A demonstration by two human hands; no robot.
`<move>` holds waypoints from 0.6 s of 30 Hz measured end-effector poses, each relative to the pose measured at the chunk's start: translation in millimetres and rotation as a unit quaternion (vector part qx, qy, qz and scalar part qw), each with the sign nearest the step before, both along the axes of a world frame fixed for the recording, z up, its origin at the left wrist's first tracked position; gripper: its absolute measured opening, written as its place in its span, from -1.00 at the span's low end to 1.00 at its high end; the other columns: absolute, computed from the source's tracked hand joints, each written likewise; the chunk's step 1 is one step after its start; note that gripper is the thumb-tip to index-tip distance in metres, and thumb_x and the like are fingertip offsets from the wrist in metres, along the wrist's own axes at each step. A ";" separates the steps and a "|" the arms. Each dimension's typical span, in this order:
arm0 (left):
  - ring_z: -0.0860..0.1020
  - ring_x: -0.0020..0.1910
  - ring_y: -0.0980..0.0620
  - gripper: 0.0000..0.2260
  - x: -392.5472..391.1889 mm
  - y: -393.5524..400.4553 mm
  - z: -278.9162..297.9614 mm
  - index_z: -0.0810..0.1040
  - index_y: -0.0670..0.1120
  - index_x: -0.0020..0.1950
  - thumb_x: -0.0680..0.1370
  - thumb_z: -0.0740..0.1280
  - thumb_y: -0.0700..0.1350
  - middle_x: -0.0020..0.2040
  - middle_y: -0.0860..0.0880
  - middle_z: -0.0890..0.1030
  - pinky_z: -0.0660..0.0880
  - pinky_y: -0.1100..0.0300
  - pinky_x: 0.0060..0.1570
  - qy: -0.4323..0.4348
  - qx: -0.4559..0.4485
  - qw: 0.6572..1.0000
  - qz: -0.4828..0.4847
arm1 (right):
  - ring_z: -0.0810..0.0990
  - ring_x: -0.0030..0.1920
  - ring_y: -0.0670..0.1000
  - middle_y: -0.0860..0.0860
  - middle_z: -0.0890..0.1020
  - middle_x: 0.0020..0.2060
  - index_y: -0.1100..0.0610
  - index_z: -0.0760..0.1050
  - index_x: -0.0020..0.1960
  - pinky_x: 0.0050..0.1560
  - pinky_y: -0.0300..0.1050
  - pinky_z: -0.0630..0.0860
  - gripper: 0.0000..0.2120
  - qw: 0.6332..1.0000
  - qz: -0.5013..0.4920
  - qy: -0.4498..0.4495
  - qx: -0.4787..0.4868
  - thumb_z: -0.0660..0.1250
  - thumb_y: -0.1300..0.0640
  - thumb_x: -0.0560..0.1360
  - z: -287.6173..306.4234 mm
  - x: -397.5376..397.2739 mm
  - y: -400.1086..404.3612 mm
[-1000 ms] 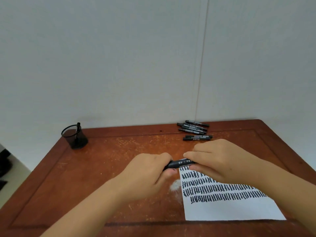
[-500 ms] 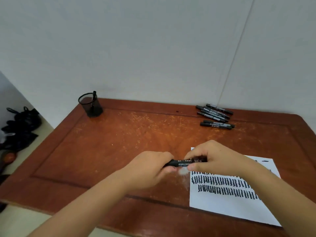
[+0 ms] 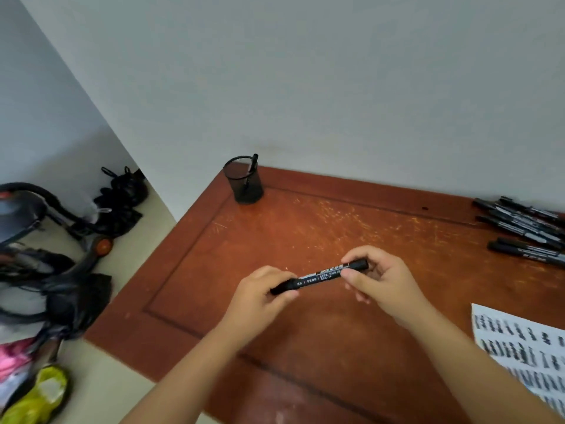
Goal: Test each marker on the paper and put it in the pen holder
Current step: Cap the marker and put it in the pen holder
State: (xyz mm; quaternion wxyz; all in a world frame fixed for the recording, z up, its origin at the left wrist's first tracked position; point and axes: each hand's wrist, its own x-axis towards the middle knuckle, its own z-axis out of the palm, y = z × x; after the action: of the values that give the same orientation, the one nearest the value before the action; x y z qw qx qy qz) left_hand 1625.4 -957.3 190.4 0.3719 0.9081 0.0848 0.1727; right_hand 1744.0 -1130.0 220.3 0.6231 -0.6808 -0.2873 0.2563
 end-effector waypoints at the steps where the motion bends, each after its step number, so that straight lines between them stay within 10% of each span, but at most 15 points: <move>1: 0.44 -0.09 0.34 -0.69 3.2 20.8 -1.7 0.55 0.05 0.05 0.37 0.26 0.11 -0.12 0.20 0.50 0.32 0.52 -0.07 -0.005 0.009 1.000 0.011 | 0.41 -0.61 -0.17 -0.06 0.58 -0.56 0.07 0.48 -0.23 -0.57 -0.38 0.34 -0.75 1.000 -0.020 -0.011 0.002 0.30 0.41 0.41 -2.0 1.5 21.3; 9: 0.54 0.10 -0.28 -0.57 19.1 174.2 -44.1 0.51 -0.04 0.22 0.46 0.08 0.08 0.14 -0.27 0.56 0.51 -0.13 -0.05 0.190 0.212 0.954 0.092 | 0.48 -0.42 -0.07 -0.12 0.54 -0.41 -0.13 0.43 -0.26 -0.32 -0.18 0.42 -0.69 0.964 -0.226 -0.138 0.027 0.35 0.28 0.41 16.0 38.8 177.8; 13: 0.03 0.47 -0.10 -0.27 22.3 211.0 -72.3 0.19 0.09 0.43 0.34 -0.25 0.32 0.49 -0.06 0.15 0.05 -0.10 0.39 0.276 0.182 0.937 0.113 | 0.48 -0.37 -0.11 -0.16 0.51 -0.36 -0.08 0.46 -0.21 -0.22 -0.19 0.45 -0.77 0.957 -0.223 -0.185 -0.001 0.34 0.25 0.43 19.5 58.4 236.7; 18: -0.15 0.48 -0.03 0.02 20.5 223.2 -98.1 -0.04 0.12 0.47 0.11 -0.68 0.38 0.52 0.00 -0.05 -0.19 -0.06 0.41 0.322 0.198 0.917 0.132 | 0.49 -0.34 -0.01 0.12 0.60 -0.23 0.21 0.52 0.05 -0.19 -0.29 0.39 -0.83 0.938 -0.162 -0.277 -0.128 0.27 0.23 0.47 3.0 85.2 290.6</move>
State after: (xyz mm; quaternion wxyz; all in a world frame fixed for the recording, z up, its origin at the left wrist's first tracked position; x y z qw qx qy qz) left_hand 1645.9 -734.1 92.3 0.1110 0.9502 0.2831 -0.0678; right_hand 1829.2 -839.4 223.3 0.4596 -0.8360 -0.2994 -0.0126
